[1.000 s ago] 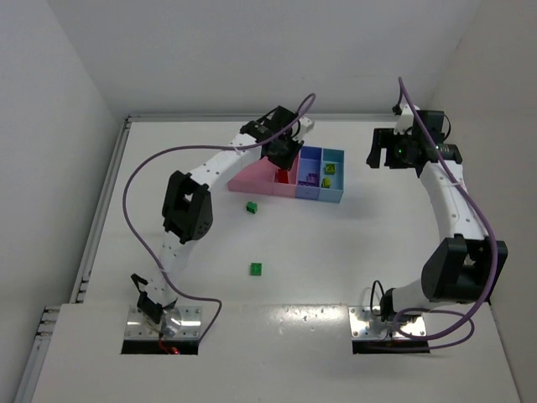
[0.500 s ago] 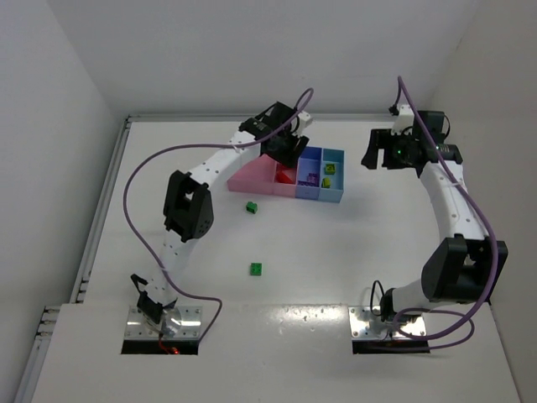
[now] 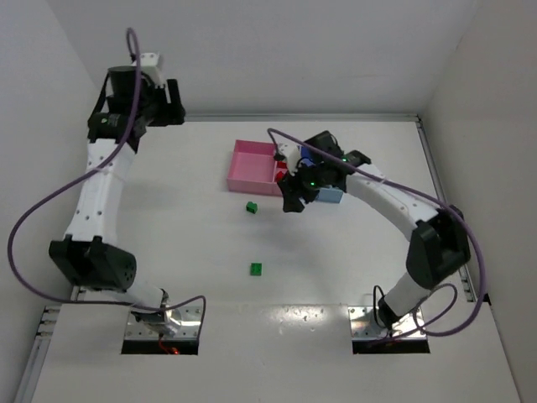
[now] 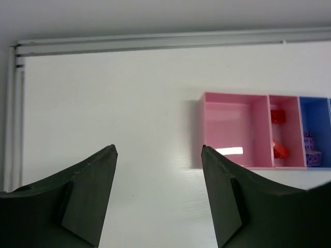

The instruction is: Sort the legos into containers by color

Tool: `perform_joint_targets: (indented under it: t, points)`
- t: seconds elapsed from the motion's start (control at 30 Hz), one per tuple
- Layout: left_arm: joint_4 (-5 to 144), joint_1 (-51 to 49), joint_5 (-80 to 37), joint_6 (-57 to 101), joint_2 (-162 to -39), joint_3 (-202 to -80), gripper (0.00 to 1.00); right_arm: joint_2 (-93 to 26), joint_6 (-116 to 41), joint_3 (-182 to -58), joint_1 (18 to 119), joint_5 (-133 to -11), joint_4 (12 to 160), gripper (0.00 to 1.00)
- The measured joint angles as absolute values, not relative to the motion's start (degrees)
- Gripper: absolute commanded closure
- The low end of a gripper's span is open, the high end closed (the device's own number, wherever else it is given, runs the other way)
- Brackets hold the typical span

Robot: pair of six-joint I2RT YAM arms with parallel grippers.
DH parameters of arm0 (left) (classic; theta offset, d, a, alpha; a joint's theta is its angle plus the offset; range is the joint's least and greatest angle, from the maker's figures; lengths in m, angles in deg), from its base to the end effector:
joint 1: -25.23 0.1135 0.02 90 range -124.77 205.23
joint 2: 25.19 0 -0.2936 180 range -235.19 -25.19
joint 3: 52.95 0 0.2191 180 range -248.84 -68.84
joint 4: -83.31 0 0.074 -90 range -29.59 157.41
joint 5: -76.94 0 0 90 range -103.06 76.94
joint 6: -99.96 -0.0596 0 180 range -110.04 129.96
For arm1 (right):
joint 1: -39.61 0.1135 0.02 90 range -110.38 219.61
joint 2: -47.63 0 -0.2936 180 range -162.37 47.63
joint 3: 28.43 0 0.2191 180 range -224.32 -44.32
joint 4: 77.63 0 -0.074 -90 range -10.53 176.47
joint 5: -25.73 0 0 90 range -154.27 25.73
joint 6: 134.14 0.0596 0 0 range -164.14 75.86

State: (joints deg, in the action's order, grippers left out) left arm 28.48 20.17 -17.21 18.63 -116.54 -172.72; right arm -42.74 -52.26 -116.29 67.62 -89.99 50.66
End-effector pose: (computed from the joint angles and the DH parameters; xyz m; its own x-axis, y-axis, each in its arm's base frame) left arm 0.3374 -0.0342 0.4519 -0.4610 -0.1101 -0.8805 0.0840 0.9824 -0.1668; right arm 0.2663 0.1710 0.2939 -0.6177 -0.4727 -0.6285 -0.7418 0.6156 0.2660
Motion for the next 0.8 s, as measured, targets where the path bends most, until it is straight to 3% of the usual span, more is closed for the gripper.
perform_joint_targets:
  t: [0.13,0.3,0.8]
  points:
    - [29.33,25.55,-20.18,19.04,-109.02,-166.49,0.27,-53.34,-52.70,-124.75,72.78,-85.11,51.97,0.48]
    - [29.09,28.96,-25.38,19.04,-108.43,-162.09,0.27,-62.70,-52.15,-128.92,77.07,-79.34,56.47,0.48]
    - [28.04,32.80,-33.05,19.04,-111.10,-160.78,0.27,-72.62,-51.41,-135.92,79.76,-72.46,60.58,0.44]
